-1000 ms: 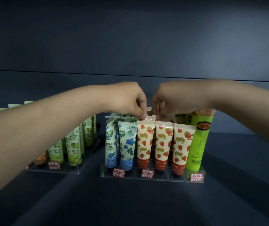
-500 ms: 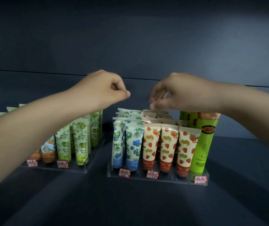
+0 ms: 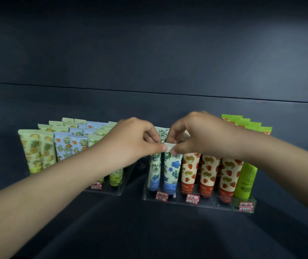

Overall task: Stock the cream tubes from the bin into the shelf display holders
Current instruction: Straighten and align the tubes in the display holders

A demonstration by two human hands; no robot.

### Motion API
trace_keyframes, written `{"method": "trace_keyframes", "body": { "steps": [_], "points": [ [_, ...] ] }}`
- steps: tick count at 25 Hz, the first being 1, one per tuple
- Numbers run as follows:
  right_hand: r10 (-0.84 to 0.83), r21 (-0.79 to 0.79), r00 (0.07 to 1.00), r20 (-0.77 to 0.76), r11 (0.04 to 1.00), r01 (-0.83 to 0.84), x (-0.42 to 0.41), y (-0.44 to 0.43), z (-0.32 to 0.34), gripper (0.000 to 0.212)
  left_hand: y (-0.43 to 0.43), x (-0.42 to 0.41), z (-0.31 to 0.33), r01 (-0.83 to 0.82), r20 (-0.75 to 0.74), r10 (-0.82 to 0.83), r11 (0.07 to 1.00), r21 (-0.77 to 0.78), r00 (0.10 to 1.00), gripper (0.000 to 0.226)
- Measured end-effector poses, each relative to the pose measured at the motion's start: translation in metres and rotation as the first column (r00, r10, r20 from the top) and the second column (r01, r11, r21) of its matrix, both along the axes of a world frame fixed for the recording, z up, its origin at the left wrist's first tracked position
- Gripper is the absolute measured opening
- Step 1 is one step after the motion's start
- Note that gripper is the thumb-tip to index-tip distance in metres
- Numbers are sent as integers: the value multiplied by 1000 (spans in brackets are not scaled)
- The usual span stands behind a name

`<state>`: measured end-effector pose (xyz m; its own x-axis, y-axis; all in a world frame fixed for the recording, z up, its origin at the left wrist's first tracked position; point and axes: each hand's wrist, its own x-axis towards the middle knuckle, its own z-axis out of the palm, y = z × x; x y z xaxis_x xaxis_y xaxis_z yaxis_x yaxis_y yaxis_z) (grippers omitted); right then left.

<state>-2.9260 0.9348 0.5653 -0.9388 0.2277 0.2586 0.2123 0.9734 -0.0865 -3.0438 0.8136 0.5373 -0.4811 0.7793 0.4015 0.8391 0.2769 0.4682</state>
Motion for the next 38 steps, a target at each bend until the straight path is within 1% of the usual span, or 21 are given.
{"method": "trace_keyframes", "body": {
  "steps": [4, 8, 13, 21, 32, 34, 38],
  "points": [
    [-18, -20, 1000, -10, 1000, 18, -1, 0, -3, 19, 2, -2, -1, -12, -8, 12, 1000, 4, 1000, 14],
    [-15, -50, 1000, -19, 999, 14, -2, 2, -4, 16, -5, -4, 2, -3, -64, 1, 1000, -29, 998, 2],
    [-6, -37, 1000, -18, 999, 5, -5, 2, -3, 9, -5, -8, 8, 11, -101, -17, 998, -66, 995, 7],
    [-38, 6, 999, -10, 999, 38, -6, 2, -2, 12, -2, -9, 9, 19, -174, -33, 996, -83, 984, 17],
    [-41, 43, 999, -10, 998, 41, -7, 0, -3, 16, -3, -12, 7, 22, -195, -41, 995, -100, 980, 10],
    [-30, 34, 999, -28, 999, 31, -6, 0, -1, 15, -2, -14, 7, 26, -187, -42, 996, -83, 982, 10],
    [-38, -13, 992, -124, 999, 37, 1, 4, 12, 15, -4, -17, 14, 63, -152, -64, 998, -10, 986, 9]
  ]
}}
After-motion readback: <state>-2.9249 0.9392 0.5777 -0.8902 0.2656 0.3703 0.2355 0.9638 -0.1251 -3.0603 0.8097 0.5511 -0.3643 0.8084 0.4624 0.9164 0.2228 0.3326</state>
